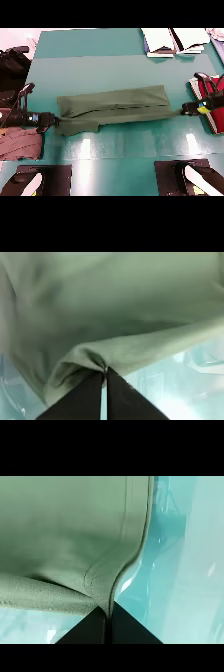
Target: Fold the shirts.
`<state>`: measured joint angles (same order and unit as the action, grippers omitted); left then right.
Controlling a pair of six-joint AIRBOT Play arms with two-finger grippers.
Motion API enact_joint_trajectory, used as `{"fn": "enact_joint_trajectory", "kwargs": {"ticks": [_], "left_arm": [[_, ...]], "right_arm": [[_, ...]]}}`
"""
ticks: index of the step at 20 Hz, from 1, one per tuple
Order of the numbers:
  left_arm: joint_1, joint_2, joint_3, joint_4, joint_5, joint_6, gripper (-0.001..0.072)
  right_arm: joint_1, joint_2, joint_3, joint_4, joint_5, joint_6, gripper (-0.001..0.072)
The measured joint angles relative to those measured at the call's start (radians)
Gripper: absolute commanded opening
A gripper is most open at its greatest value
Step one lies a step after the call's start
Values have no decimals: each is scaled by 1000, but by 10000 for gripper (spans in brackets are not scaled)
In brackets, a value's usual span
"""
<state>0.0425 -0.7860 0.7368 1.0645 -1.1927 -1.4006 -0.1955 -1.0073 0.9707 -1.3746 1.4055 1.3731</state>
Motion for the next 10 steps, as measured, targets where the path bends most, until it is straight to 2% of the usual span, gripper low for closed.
{"fn": "enact_joint_trajectory", "kwargs": {"ticks": [5,9,10], "left_arm": [[0,-333,193,2,111,46,26],[0,-505,303,3,149,65,31],[0,-529,320,3,156,68,243]], "right_arm": [[58,-266,212,13,-47,5,20],[89,-436,368,35,-60,18,27],[89,-472,406,57,-65,20,133]]}}
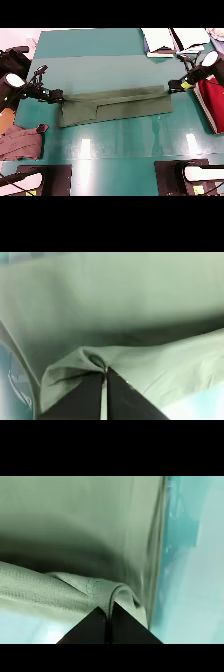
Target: Fold the shirts.
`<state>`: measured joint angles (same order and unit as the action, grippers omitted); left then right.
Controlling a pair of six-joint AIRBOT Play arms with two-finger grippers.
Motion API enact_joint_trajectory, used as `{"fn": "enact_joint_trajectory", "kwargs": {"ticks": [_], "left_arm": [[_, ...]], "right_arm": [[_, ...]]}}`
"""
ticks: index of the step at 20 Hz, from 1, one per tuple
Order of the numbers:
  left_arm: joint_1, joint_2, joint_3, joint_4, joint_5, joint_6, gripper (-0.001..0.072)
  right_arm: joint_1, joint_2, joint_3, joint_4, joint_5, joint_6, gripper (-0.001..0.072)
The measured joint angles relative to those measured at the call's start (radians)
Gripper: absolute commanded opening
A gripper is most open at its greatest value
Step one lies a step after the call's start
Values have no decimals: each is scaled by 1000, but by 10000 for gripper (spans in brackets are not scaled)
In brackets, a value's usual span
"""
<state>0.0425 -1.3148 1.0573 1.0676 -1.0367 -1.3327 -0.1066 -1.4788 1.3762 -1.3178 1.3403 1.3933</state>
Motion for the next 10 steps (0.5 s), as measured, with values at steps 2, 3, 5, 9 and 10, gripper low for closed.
{"fn": "enact_joint_trajectory", "kwargs": {"ticks": [2,3,5,9,10], "left_arm": [[1,-26,26,0,13,1,585],[1,-35,39,-1,14,-2,584],[1,-44,73,-4,9,-12,286],[0,-52,134,-54,-34,-19,27],[-5,-53,142,-76,-40,-15,27]], "right_arm": [[-9,-57,64,57,-6,0,413],[-18,-79,92,87,-7,0,422],[-45,-112,137,149,-2,-15,489],[-131,-138,152,219,60,-76,600],[-160,-142,135,226,73,-90,600]]}}
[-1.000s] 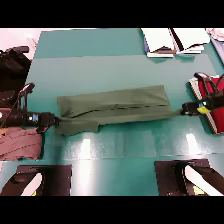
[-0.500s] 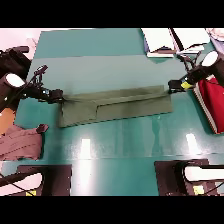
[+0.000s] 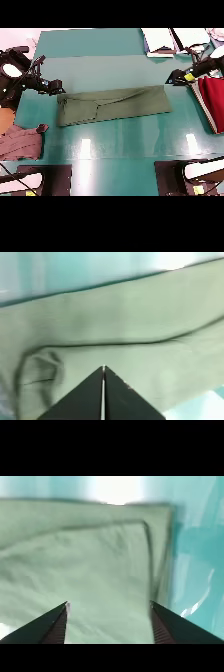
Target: Fold the shirts.
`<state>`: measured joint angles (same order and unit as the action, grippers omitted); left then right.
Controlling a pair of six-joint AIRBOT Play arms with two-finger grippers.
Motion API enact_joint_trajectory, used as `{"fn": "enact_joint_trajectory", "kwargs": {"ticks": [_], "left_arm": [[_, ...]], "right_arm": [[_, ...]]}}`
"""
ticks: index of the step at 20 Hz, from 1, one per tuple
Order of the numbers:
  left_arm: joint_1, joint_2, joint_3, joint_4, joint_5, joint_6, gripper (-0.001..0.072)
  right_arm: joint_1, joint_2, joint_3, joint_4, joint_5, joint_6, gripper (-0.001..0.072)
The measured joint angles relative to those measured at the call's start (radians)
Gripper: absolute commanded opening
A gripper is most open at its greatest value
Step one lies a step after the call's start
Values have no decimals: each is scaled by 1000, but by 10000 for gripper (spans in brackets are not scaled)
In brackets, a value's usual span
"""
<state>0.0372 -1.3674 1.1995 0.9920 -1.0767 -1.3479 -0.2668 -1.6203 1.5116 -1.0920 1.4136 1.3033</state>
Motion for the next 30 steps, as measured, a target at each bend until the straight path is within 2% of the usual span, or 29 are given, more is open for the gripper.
{"fn": "enact_joint_trajectory", "kwargs": {"ticks": [3,7,10,11,12,18,23,30], "left_arm": [[-58,-2,12,-45,8,7,26],[-217,-21,18,-69,106,-32,26],[-336,-66,19,-76,184,-68,26],[-372,-85,21,-77,204,-79,25],[-407,-109,27,-78,224,-89,26],[-544,-293,177,-81,271,-117,25],[-594,-436,316,-78,258,-136,25],[-607,-493,362,-58,246,-147,26]], "right_arm": [[-83,-11,-87,16,13,-33,600],[-139,-61,-218,102,-4,-110,587],[-119,-100,-262,212,-14,-164,389],[-104,-106,-269,229,-29,-180,137],[-89,-109,-272,229,-53,-191,21],[-3,-14,-147,271,-52,-224,21],[113,130,22,285,-20,-156,20],[282,206,198,287,-17,-53,20]]}}
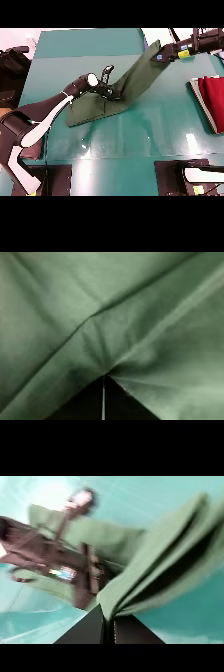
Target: Fold the shirts.
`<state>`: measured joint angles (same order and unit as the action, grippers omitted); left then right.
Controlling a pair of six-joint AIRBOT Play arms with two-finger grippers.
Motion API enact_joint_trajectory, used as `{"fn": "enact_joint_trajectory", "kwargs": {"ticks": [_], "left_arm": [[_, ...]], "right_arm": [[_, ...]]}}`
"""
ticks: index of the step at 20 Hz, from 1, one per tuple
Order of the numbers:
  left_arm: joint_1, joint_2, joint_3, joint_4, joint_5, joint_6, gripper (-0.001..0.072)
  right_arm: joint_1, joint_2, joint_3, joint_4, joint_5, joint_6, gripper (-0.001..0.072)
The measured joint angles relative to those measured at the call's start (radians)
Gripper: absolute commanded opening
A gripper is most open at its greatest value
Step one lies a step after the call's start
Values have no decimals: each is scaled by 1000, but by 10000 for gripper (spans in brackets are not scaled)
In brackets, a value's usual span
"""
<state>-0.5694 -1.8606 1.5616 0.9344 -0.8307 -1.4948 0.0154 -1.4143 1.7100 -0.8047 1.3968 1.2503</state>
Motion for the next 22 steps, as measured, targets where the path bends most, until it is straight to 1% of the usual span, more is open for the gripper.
{"fn": "enact_joint_trajectory", "kwargs": {"ticks": [3,6,8,11,13,14,15,16,19,22], "left_arm": [[7,-3,22,7,-32,0,25],[44,1,87,13,-106,0,25],[82,32,141,36,-164,1,25],[170,139,215,150,-236,1,26],[243,240,253,239,-282,2,26],[280,290,266,288,-300,2,27],[322,348,276,337,-315,2,26],[357,400,283,383,-325,2,27],[440,529,295,473,-346,2,27],[472,590,298,499,-360,3,26]], "right_arm": [[66,6,33,2,-11,24,20],[135,2,46,10,-26,42,21],[190,-14,50,45,-35,46,21],[305,-63,52,101,-77,43,21],[406,-119,53,148,-141,18,24],[462,-154,53,176,-183,-1,129],[514,-190,54,209,-234,-21,328],[566,-227,54,243,-291,-45,338],[650,-297,54,285,-416,-86,324],[629,-299,41,219,-418,-93,324]]}}
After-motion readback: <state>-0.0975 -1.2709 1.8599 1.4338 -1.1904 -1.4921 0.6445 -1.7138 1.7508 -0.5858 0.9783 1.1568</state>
